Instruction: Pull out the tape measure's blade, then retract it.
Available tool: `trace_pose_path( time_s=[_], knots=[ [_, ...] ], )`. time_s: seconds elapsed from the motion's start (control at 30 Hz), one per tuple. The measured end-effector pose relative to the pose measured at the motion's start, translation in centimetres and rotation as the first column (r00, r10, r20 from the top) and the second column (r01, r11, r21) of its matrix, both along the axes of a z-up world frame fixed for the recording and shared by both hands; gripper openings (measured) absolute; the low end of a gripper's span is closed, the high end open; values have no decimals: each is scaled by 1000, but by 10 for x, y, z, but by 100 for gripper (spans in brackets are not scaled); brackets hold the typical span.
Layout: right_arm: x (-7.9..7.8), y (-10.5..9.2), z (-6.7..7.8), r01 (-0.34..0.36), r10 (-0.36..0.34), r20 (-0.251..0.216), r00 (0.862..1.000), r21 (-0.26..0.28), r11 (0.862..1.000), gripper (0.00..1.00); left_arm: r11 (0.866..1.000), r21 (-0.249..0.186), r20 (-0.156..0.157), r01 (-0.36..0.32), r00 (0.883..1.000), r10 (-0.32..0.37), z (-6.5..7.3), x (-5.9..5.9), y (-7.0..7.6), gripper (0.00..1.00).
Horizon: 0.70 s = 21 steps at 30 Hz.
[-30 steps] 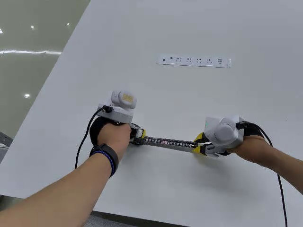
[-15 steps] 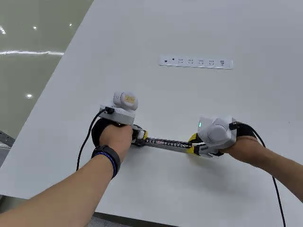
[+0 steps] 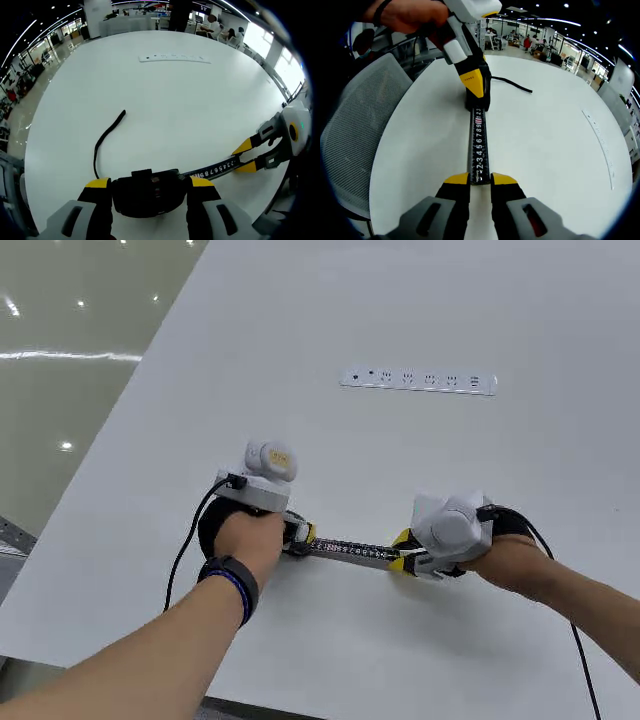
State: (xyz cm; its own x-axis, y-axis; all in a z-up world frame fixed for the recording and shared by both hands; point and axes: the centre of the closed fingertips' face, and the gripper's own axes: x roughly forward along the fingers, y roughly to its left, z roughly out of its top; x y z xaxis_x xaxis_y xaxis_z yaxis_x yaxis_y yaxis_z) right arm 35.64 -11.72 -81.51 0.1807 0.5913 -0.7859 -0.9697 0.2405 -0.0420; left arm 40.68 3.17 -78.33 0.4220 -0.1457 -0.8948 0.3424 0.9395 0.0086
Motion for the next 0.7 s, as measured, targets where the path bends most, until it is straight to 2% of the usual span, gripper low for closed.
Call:
trace_pose_path(
  time_s=[0.7],
  knots=[
    [3, 13, -1, -9, 9, -4, 1000, 9, 1000, 14, 1000, 0, 4, -1, 1000, 1, -3, 3, 0, 56]
  ],
)
